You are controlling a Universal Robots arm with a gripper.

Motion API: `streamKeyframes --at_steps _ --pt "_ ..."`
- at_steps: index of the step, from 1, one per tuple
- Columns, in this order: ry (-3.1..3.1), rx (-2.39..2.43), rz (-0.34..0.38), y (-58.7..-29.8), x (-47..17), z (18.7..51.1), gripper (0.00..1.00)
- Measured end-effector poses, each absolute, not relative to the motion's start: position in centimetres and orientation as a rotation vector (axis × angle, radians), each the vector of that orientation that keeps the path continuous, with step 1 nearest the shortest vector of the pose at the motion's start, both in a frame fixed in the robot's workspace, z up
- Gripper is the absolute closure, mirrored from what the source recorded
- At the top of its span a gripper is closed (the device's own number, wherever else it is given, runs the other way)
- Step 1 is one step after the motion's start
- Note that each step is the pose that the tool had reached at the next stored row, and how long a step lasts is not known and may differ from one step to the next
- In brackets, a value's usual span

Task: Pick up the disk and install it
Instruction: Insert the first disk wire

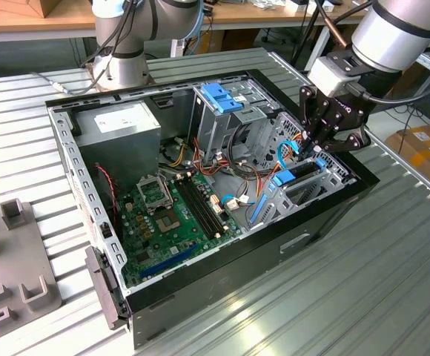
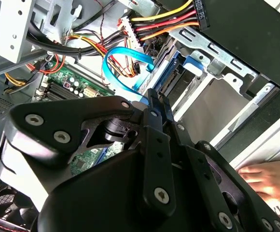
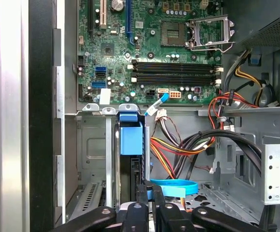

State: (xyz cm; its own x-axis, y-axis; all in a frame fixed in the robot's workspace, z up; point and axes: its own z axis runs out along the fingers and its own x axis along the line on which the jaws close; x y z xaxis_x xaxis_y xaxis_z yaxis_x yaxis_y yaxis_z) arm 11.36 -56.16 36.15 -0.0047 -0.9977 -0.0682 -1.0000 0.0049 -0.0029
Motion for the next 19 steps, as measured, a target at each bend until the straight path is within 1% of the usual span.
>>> streamKeyframes --at_steps 9,12,19 --pt "2.190 -2.179 0.073 -56.29 11.33 36.14 0.84" --pt "2.175 -2.167 0.090 -56.56 11.24 36.12 0.84" --pt "2.156 -2.154 0.059 -57.01 11.04 35.99 0.84"
